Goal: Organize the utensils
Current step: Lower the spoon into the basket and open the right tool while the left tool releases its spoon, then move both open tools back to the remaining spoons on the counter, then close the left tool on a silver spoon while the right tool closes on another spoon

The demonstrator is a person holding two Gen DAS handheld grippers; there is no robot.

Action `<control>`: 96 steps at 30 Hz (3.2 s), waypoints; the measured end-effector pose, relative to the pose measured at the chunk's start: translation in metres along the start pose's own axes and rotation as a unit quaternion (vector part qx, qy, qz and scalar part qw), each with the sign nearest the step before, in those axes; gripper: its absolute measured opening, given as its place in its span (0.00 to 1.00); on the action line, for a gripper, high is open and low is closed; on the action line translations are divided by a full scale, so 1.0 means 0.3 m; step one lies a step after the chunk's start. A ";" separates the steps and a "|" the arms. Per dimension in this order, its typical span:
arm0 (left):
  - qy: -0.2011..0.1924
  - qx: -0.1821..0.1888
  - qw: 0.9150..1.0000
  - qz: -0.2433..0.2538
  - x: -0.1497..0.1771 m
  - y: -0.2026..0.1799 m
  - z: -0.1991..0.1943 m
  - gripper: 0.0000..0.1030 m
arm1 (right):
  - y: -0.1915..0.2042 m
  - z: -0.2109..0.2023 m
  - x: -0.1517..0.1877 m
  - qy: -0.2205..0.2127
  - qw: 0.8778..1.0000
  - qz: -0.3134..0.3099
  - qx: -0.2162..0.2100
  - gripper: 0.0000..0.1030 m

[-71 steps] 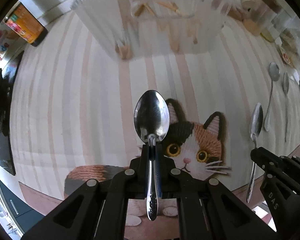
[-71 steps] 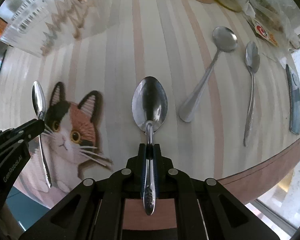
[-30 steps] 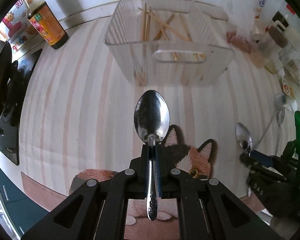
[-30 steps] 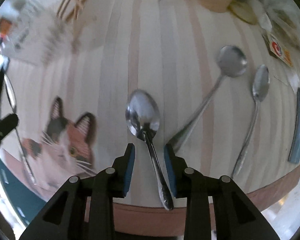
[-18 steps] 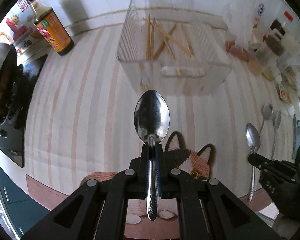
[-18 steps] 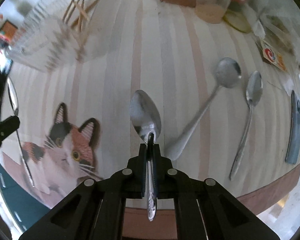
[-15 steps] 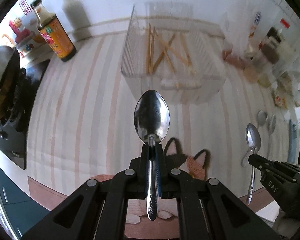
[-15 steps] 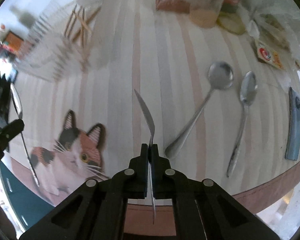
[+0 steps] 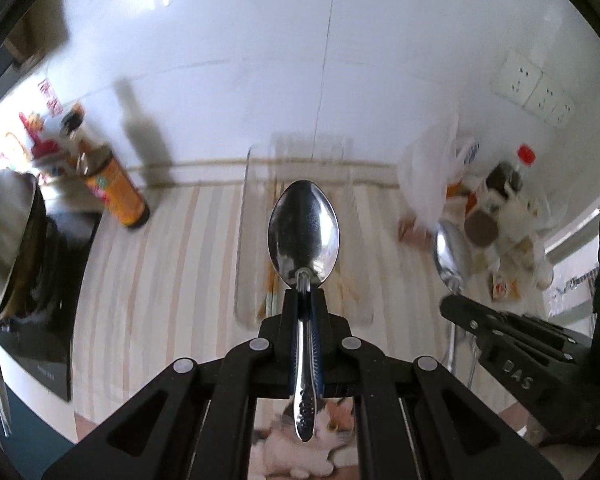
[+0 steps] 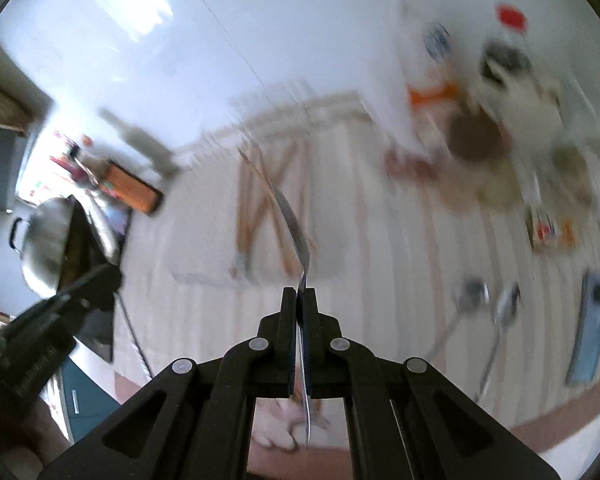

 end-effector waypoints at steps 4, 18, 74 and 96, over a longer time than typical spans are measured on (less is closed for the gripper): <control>0.010 0.002 1.000 0.004 -0.118 0.017 0.071 0.04 | 0.068 0.036 -0.150 -0.017 1.000 -0.014 0.000 0.02; 0.129 0.039 0.990 -0.040 -0.191 0.114 0.421 0.04 | 0.085 0.352 -0.376 0.048 0.999 0.013 0.013 0.02; 0.220 -0.006 0.970 0.099 0.479 -0.573 0.654 0.03 | -0.913 0.170 0.242 0.051 0.981 0.175 0.070 0.64; 0.161 0.035 0.965 0.205 0.360 -0.659 0.680 0.42 | -0.890 0.295 0.277 0.053 0.978 0.136 0.146 0.08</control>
Point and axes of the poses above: each gripper's, at about its wrist camera, not at the fingertips, and z roughly the way its jaws point, y to its left, x to its underside, the point moved 7 cm from there along z, roughly the way its jaws point, and after that the axes turned 6 degrees about z, right-handed, at the moved point
